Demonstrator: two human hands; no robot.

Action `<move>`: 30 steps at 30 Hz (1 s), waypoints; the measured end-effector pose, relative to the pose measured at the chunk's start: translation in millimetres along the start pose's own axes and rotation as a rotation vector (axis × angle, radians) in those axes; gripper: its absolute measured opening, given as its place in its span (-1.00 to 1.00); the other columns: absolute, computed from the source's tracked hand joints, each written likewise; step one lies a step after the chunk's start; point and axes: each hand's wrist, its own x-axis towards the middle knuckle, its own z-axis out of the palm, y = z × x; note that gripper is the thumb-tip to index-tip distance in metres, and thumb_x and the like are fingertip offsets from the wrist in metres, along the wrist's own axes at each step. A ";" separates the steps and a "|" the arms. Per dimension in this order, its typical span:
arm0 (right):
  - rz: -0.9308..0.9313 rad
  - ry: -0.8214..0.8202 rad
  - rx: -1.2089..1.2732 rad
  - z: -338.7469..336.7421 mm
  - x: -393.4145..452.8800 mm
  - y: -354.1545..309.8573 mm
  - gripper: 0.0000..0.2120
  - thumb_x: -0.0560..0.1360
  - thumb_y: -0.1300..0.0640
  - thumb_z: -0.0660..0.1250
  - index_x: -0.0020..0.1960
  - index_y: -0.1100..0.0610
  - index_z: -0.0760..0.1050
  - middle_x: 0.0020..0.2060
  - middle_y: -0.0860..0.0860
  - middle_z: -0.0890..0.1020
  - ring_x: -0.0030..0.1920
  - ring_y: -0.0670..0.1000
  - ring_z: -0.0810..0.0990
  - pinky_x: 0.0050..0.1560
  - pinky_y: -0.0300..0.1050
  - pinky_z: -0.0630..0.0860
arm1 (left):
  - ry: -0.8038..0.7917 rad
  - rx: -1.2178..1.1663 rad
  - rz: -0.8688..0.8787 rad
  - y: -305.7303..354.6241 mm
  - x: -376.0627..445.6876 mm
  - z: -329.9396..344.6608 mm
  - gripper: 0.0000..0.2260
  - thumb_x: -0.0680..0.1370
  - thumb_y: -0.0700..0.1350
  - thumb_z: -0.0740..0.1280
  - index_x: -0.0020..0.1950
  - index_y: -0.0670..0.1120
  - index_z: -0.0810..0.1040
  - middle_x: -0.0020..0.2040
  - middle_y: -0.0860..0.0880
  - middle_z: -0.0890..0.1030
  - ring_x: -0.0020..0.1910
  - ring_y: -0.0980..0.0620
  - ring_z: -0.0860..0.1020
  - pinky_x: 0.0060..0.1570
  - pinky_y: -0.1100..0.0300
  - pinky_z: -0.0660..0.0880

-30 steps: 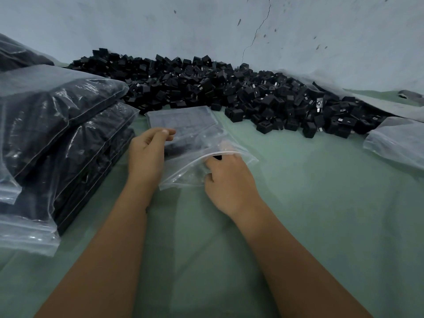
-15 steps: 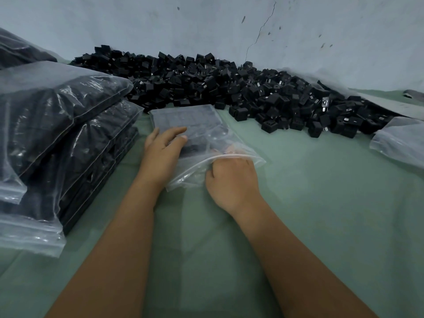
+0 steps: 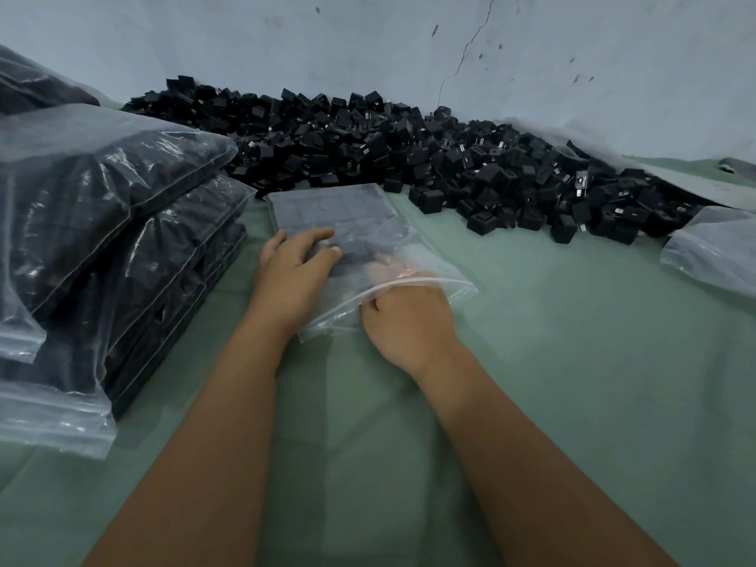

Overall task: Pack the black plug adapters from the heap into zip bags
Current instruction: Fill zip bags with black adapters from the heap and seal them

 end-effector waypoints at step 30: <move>0.518 0.363 0.160 -11.6 100.4 117.8 -0.53 0.42 0.09 0.30 0.32 0.04 0.34 0.27 0.05 0.35 0.26 0.08 0.33 0.31 -0.03 0.21 | -0.089 0.831 0.252 35.8 24.9 84.6 -0.51 0.63 0.10 -0.12 0.58 0.19 0.00 0.62 0.01 0.03 0.59 0.00 -0.02 0.54 -0.12 -0.15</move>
